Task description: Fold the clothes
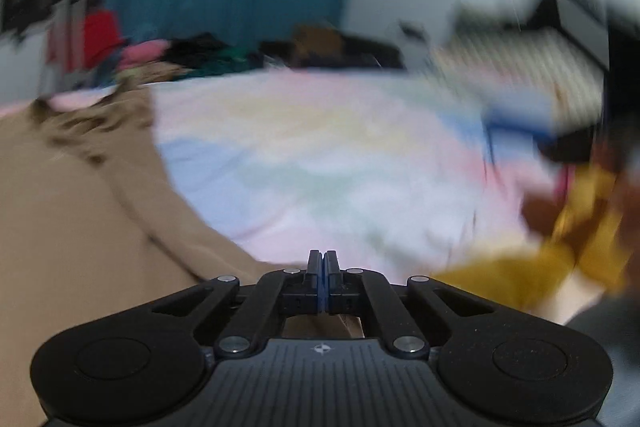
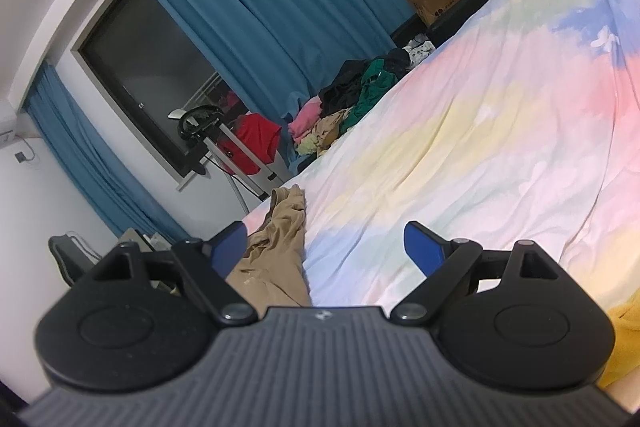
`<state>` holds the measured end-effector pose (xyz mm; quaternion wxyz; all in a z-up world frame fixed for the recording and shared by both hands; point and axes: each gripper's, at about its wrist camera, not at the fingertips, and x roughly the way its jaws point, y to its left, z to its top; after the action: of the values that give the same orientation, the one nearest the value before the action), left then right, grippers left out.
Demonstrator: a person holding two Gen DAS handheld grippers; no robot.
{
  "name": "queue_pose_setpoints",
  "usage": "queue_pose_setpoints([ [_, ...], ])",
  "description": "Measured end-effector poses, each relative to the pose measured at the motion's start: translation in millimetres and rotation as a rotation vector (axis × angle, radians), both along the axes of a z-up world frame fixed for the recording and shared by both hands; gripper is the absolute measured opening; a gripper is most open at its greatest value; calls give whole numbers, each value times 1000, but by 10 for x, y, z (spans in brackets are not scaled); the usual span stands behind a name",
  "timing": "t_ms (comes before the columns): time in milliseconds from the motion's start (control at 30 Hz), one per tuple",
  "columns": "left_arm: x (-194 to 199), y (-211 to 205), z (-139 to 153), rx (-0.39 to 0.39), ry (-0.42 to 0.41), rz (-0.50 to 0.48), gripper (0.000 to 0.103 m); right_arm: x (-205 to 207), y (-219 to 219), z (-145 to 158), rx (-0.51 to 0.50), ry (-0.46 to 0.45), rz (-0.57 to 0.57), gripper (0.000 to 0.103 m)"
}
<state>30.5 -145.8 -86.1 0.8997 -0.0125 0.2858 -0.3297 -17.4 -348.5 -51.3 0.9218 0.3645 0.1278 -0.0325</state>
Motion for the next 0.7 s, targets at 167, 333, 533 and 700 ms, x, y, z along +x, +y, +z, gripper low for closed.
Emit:
queue_pose_setpoints([
  [167,-159,743,325,-160,44,172,1,34,75,21,-38,18,7,88],
  [333,-324,1416,282,-211,166,349,0,67,166,55,-82,36,20,88],
  [533,-358,1686,-6,-46,286,458,0,118,364,109,-169,68,42,88],
  [700,-290,1677,-28,3,301,446,1,167,658,159,-299,96,95,87],
])
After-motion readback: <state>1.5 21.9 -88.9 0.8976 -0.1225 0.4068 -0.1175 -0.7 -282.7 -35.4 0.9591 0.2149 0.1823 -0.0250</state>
